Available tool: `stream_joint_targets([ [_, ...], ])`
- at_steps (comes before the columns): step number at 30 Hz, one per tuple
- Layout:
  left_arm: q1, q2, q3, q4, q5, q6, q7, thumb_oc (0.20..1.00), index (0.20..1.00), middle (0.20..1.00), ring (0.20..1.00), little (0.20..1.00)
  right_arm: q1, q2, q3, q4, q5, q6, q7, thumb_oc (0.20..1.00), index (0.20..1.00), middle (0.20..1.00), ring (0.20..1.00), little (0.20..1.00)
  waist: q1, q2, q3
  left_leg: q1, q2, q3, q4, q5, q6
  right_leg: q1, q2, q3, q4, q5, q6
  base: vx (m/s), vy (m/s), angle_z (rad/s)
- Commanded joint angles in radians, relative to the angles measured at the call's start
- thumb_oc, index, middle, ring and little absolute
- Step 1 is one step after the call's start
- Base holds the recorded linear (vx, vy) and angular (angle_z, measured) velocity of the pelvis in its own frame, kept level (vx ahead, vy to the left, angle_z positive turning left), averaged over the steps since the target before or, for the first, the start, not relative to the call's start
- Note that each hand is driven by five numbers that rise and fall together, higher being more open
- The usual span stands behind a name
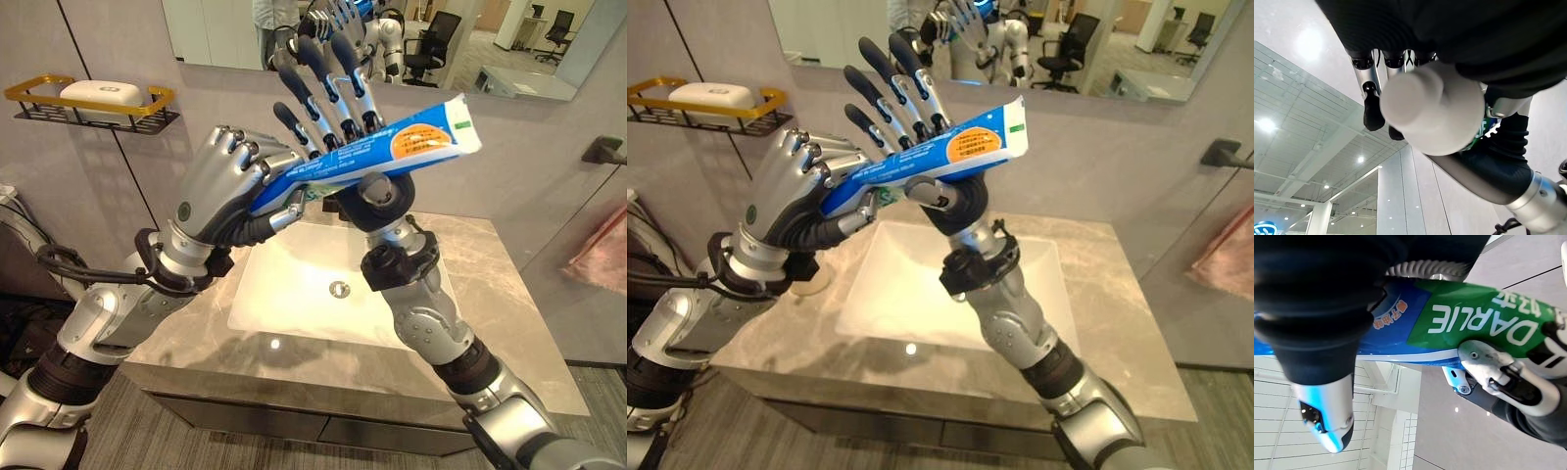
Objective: Put brush and paste in cup on sink, flatten towel.
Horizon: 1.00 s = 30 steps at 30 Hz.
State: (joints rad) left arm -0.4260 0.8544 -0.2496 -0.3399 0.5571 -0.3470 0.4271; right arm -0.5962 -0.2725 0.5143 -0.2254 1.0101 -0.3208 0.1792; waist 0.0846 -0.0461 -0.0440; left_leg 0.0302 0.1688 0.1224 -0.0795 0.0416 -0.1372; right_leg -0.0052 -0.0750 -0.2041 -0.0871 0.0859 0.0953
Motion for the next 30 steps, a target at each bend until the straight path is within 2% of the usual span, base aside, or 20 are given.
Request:
stream_joint_targets([
  [1, -0.01, 0.019, 0.058, 0.057, -0.062, 0.033, -0.003, 0.2, 0.2, 0.2, 0.2, 0.2, -0.051, 0.013, -0.02, -0.055, 0.021, -0.033, 0.023, 1.0, 1.0, 1.0, 1.0, 1.0, 0.016, -0.04, -0.013, -0.046, -0.006, 0.025, -0.008, 0.055, 0.007, 0.052, -0.057, 0.006, 0.057, -0.036, 0.036, 0.0, 0.0, 0.0],
  [10, 0.027, -0.005, 0.045, 0.077, -0.093, 0.025, -0.018, 0.2, 0.2, 0.2, 0.2, 0.2, -0.056, 0.031, -0.009, -0.042, 0.034, -0.031, 0.026, 1.0, 1.0, 1.0, 1.0, 1.0, 0.02, -0.035, -0.003, -0.048, -0.002, 0.008, -0.008, 0.061, 0.006, 0.041, -0.05, -0.005, 0.094, -0.055, 0.028, 0.0, -0.007, 0.01],
  [30, 0.086, -0.046, 0.041, 0.093, -0.12, 0.024, -0.029, 0.2, 0.2, 0.2, 0.2, 0.2, -0.039, 0.043, -0.006, -0.045, 0.065, -0.041, 0.032, 1.0, 1.0, 1.0, 1.0, 1.0, 0.023, -0.034, -0.01, -0.048, -0.001, 0.0, -0.008, 0.062, 0.001, 0.059, -0.046, -0.025, 0.077, -0.056, 0.024, 0.0, -0.006, 0.03],
])
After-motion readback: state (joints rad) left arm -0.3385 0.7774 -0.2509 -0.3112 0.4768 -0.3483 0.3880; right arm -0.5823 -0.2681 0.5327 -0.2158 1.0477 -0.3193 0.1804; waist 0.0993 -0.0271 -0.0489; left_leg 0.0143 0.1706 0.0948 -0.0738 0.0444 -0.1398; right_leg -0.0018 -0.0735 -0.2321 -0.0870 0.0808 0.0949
